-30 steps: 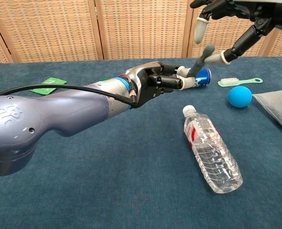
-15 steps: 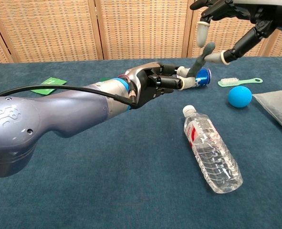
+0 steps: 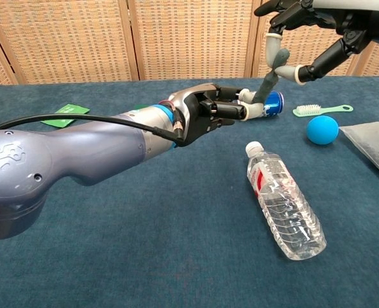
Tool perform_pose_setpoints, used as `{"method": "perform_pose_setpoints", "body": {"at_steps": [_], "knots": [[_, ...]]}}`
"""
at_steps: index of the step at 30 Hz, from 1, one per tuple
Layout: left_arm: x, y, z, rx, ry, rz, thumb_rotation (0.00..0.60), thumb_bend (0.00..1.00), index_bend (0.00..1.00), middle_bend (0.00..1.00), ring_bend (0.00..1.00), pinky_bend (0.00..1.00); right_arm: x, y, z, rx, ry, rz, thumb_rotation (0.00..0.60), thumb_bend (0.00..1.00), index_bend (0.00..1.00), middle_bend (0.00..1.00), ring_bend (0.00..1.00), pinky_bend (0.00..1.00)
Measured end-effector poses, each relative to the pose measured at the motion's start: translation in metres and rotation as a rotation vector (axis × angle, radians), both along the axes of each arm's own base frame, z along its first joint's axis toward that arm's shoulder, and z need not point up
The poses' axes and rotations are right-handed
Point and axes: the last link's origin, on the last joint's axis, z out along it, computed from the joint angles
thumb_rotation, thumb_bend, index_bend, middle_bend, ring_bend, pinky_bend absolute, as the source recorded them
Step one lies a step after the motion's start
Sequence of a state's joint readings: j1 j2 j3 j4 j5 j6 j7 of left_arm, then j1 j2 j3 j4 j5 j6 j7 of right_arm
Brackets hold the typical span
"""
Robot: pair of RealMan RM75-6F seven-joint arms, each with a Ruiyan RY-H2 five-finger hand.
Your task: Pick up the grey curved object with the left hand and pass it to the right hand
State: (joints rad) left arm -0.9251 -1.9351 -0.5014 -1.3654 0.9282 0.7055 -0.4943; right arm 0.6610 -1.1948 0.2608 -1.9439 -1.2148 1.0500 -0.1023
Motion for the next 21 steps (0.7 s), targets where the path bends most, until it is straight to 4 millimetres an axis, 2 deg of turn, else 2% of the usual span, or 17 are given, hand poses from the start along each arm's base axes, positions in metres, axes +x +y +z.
{"method": "perform_pose_setpoints", "body": {"at_steps": [4, 9, 21], "knots": [[0.0000, -0.0003, -0.0001, -0.001, 0.000, 0.000, 0.600, 0.59, 0.77, 0.00, 0.00, 0.00, -0.0007, -0.0006, 0.0000, -0.003, 0.005, 0.002, 0.600, 0.70, 0.64, 0.06, 0.00, 0.00], [0.0000, -0.0008, 0.0010, 0.002, -0.001, -0.004, 0.600, 0.59, 0.77, 0.00, 0.00, 0.00, -0.0023, -0.0020, 0.0011, -0.039, 0.044, 0.031, 0.600, 0.73, 0.73, 0.13, 0.00, 0.00], [-0.0076, 0.0016, 0.0070, 0.031, 0.023, -0.011, 0.600, 0.59, 0.78, 0.00, 0.00, 0.00, -0.0091, -0.0042, 0.0042, -0.300, 0.263, 0.241, 0.600, 0.74, 0.86, 0.23, 0.00, 0.00]]}}
